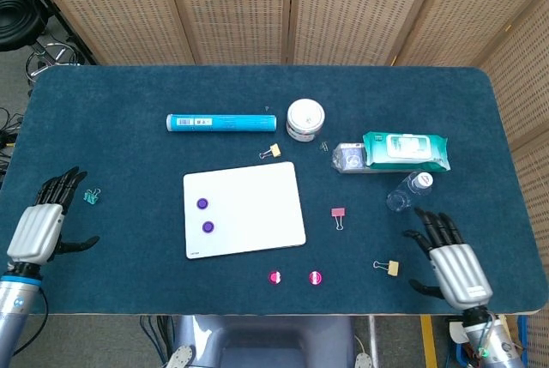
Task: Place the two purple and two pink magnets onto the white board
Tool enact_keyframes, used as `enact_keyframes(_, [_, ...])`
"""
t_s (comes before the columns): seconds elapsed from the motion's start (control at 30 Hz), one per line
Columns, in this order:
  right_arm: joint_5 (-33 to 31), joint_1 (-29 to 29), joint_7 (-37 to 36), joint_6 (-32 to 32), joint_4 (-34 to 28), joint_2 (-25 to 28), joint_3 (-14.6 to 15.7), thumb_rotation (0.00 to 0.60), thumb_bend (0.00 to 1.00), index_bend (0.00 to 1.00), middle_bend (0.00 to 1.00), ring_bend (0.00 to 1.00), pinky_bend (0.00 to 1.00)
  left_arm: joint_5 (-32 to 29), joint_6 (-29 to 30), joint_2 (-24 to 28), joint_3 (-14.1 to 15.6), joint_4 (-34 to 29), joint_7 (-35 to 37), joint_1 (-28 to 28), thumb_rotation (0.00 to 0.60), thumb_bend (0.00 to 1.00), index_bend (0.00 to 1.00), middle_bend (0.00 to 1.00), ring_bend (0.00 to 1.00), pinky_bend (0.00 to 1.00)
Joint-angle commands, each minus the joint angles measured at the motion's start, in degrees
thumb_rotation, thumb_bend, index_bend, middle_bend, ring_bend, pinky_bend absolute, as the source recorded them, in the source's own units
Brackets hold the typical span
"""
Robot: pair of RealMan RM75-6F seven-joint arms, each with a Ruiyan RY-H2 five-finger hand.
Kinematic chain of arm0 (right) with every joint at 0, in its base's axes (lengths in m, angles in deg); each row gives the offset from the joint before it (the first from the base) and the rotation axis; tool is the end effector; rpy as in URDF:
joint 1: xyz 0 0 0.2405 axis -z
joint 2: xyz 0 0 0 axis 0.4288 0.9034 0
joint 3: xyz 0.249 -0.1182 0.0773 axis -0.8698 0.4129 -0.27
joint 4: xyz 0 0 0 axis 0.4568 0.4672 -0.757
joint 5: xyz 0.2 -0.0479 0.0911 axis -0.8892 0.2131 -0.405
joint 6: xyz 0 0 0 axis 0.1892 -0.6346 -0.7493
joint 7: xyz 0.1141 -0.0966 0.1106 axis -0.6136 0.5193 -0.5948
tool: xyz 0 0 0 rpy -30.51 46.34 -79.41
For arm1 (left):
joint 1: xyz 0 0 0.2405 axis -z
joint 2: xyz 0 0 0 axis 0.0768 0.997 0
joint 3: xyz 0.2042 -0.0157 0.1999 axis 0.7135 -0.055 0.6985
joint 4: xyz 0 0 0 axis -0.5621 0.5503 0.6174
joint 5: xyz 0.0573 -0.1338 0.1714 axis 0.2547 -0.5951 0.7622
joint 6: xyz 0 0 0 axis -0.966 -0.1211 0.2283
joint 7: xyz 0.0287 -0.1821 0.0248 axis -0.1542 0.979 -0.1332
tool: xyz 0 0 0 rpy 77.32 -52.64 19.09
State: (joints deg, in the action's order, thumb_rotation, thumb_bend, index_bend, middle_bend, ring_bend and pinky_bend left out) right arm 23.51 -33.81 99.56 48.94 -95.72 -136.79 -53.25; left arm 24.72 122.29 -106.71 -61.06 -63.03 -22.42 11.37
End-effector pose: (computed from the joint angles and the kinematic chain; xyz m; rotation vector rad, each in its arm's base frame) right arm -0.2511 -0.2250 0.1058 1.6769 -0.9307 0.9376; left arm -0.2903 0.2731 0.1401 -1.4072 -1.1093 -1.0057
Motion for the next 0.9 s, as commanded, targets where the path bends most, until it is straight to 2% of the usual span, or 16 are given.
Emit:
enact_keyframes(0.03, [-3.09,-5.08,6.73,-7.28,-4.48,-4.0,-1.64,0.6,0.0,0.29,0.0,0.0,0.0,1.16,0.69,1.26,0.26,-1.31,0.3,-1.01,0.6,0.08,0.0,0.0,0.0,0.0])
enact_keyframes(0.2, [-8.7,-9.88,13.61,-12.88,-6.36,-10.11,-3.98,0.6,0.08,0.32,0.0,0.0,0.0,1.85,-0.2,2.14,0.11,-1.26,2.2,-1.17,0.6,0.08,0.0,0.0,0.0,0.0])
enact_keyframes(0.27, [-12.91,-13.36,18.88,-16.53,-5.35,-15.79,-5.18,0.6,0.09,0.33,0.0,0.0,0.0,1.38,-0.81,2.78,-0.38,-1.24,4.52,-1.23,0.6,0.09,0.0,0.0,0.0,0.0])
enact_keyframes(0.37, [-17.09,-15.0,22.77,-17.26,-5.18,-19.37,-5.76,0.6,0.1,0.34,0.0,0.0,0.0,1.48,-1.17,3.32,-0.63,-1.05,5.73,-1.3,0.6,0.09,0.0,0.0,0.0,0.0])
enact_keyframes(0.5, [-21.08,-17.06,26.99,-17.88,-4.66,-23.24,-5.57,0.6,0.1,0.35,0.0,0.0,0.0,1.65,-1.54,3.77,-0.89,-0.75,6.79,-1.42,0.6,0.09,0.0,0.0,0.0,0.0])
enact_keyframes(0.67, [-26.8,-19.66,33.03,-17.1,-1.73,-29.51,-4.89,0.6,0.19,0.34,0.0,0.0,0.0,2.22,-1.77,4.45,-1.12,-0.56,8.49,-1.75,0.6,0.09,0.0,0.0,0.0,0.0])
enact_keyframes(0.9, [-29.21,-20.32,34.97,-14.54,-0.59,-30.79,-2.99,0.6,0.2,0.33,0.0,0.0,0.0,2.73,-1.98,5.1,-1.4,-0.34,9.99,-2.18,0.6,0.09,0.0,0.0,0.0,0.0])
